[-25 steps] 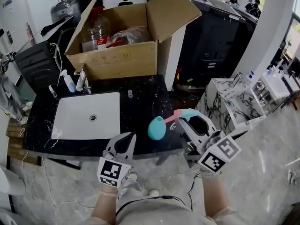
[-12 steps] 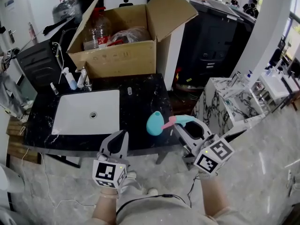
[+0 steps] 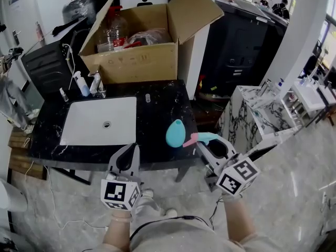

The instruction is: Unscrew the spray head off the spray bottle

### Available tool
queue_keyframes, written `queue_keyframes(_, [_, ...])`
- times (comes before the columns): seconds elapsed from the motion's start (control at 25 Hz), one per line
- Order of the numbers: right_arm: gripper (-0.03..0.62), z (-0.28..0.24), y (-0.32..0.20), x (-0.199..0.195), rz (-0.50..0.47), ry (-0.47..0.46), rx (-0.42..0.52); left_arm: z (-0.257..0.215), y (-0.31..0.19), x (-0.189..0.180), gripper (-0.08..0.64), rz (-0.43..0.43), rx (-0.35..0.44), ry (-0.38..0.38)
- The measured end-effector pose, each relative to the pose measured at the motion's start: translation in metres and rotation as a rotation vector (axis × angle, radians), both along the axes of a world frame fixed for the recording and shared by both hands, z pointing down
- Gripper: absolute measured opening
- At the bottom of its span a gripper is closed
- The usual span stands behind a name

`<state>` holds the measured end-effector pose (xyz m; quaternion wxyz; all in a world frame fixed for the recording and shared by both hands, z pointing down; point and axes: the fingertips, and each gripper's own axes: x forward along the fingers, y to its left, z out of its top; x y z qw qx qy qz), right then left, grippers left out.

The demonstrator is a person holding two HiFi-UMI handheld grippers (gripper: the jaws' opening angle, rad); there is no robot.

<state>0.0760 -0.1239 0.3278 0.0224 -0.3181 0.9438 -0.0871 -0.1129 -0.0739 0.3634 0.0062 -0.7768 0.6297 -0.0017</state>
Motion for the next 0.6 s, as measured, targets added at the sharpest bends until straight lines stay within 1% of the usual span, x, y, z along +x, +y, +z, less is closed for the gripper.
queue_keyframes(0.6, [0.158,0.014,0.008,-0.001,-0.004,-0.002,-0.018,0.006,0.02,-0.014,0.005,-0.06,-0.009,0.024])
